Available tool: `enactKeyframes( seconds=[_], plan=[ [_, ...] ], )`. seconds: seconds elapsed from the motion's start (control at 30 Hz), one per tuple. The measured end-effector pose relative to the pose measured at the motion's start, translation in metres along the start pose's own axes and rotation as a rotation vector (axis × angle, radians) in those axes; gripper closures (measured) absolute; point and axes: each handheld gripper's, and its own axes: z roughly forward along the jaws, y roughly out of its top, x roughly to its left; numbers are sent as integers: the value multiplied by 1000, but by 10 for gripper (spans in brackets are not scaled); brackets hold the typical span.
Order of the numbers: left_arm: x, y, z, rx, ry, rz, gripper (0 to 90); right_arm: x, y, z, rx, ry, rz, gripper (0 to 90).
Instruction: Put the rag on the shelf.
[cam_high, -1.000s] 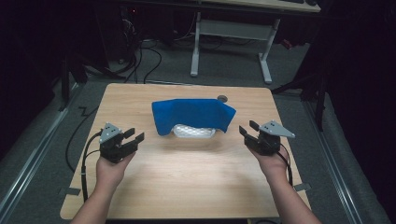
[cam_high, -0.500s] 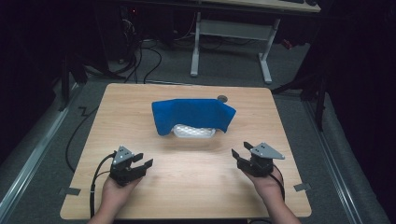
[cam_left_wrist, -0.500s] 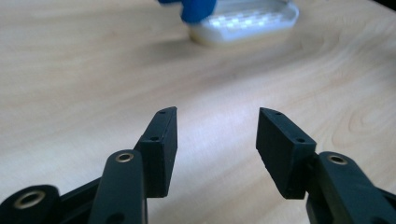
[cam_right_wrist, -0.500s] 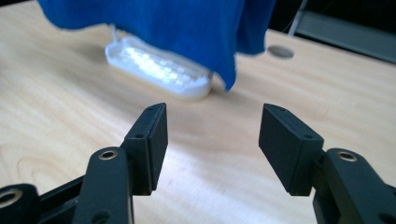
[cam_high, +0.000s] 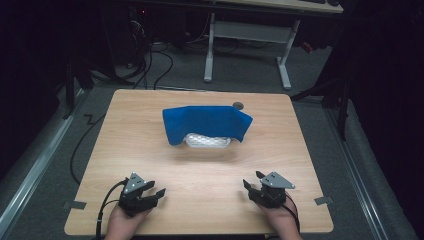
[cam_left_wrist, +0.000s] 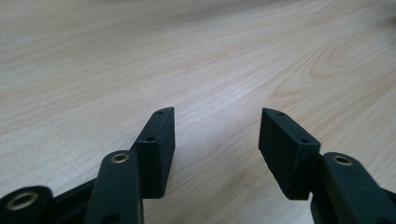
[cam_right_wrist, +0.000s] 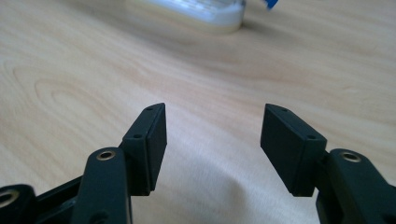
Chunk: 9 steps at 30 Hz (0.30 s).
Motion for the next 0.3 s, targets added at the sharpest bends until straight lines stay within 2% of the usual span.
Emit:
enactKeyframes(
  seconds=[0.1, 0.3],
  plan=[
    [-1, 3, -1, -12, 3, 7, 465, -1, -1, 1, 4, -5, -10, 411],
    [-3, 2, 3, 10, 4, 19, 464, -4, -1, 3, 4, -3, 3, 411]
  ],
)
